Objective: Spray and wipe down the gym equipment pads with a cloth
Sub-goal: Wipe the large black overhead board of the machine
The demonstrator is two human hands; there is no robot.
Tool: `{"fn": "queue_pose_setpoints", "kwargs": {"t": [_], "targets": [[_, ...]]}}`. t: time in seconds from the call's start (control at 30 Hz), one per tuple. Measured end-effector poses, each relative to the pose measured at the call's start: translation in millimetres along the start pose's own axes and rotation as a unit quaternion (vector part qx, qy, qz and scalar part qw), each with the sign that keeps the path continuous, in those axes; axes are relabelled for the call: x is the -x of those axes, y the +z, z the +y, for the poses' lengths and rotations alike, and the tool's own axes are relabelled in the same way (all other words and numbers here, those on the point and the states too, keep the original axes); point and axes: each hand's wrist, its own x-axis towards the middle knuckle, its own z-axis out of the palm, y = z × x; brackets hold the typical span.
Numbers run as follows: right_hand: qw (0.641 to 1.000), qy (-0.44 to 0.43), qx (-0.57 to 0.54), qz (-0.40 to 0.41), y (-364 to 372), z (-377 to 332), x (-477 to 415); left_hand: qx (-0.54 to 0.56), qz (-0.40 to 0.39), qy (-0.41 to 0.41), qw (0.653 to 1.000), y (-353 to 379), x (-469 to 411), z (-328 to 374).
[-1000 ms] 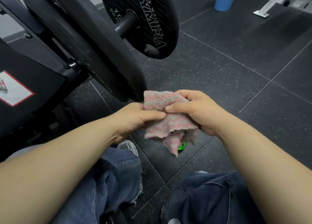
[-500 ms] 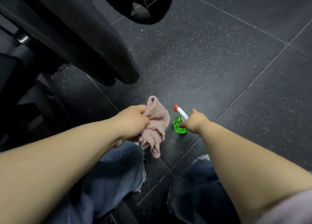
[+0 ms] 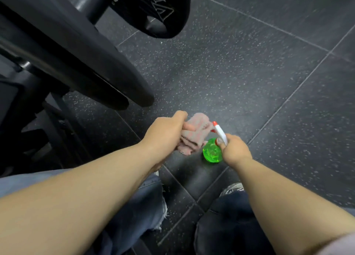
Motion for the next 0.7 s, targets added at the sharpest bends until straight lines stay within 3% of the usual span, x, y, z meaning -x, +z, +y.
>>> {"fn": "queue_pose_setpoints", "kwargs": {"t": [0.1,0.23,0.37,0.47,0.6,0.7], "targets": [[0.996,-0.006,-0.081,0.032,-36,-14,21,-0.042,0.031,0.105,0.993,5,31,8],[0.975,-0.036,-0.178,0.125,-101,-45,59,-0.068,0.061,0.125,0.988,-6,68,25],[0.932,-0.062,-0.217,0.285,-168,-80,102,0.02,0.074,0.111,0.991,-15,99,51],[0.878,-0.082,-0.285,0.375,-215,-118,117,0.102,0.056,0.135,0.984,-12,109,74],[0.823,-0.102,-0.408,0.382,-235,-138,97,0.155,0.057,0.17,0.972,5,89,99],[0.816,-0.08,-0.45,0.354,-221,-114,71,0.12,0.075,0.207,0.968,24,60,105]]}}
